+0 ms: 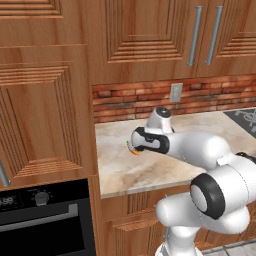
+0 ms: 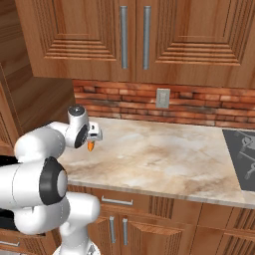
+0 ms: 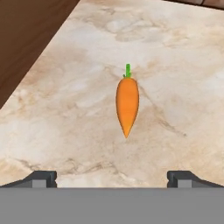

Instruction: Place the two vegetables and bowl onto the tray for setting up a vegetable dip station.

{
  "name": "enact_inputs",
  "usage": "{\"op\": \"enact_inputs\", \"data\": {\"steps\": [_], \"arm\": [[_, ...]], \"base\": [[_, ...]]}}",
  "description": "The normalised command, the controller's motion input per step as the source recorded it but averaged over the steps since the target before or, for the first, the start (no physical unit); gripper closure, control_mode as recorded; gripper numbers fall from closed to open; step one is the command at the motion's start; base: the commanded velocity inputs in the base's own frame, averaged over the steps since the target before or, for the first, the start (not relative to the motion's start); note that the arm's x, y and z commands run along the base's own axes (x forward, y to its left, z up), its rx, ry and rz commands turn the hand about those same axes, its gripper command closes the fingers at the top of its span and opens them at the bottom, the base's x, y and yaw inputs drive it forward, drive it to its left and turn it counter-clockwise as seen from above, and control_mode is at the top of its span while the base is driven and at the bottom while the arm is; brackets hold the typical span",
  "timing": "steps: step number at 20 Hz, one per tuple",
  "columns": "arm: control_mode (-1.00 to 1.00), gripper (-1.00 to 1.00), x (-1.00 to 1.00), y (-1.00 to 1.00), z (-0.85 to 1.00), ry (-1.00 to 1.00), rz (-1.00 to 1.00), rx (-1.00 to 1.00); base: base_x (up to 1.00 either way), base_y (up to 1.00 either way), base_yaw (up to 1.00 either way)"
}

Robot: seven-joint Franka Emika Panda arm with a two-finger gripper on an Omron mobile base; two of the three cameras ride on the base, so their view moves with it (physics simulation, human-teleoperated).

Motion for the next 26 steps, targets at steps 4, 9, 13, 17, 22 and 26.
{"op": "enact_inputs", "data": {"steps": [4,9,13,17,22,26], "arm": [[-1.0,-1.0,0.17,0.05,-0.13,0.07,0.0,0.0],[-1.0,-1.0,0.16,0.09,-0.18,0.0,0.0,0.0],[-1.0,-1.0,0.14,0.09,-0.2,0.0,0.0,0.0],[-1.0,-1.0,0.19,0.06,-0.15,0.0,0.0,0.0],[-1.0,-1.0,0.2,0.02,-0.13,0.0,0.0,0.0],[-1.0,-1.0,0.21,0.0,-0.08,0.0,0.0,0.0]], "base": [[0.0,0.0,0.0],[0.0,0.0,0.0],[0.0,0.0,0.0],[0.0,0.0,0.0],[0.0,0.0,0.0],[0.0,0.0,0.0]]}}
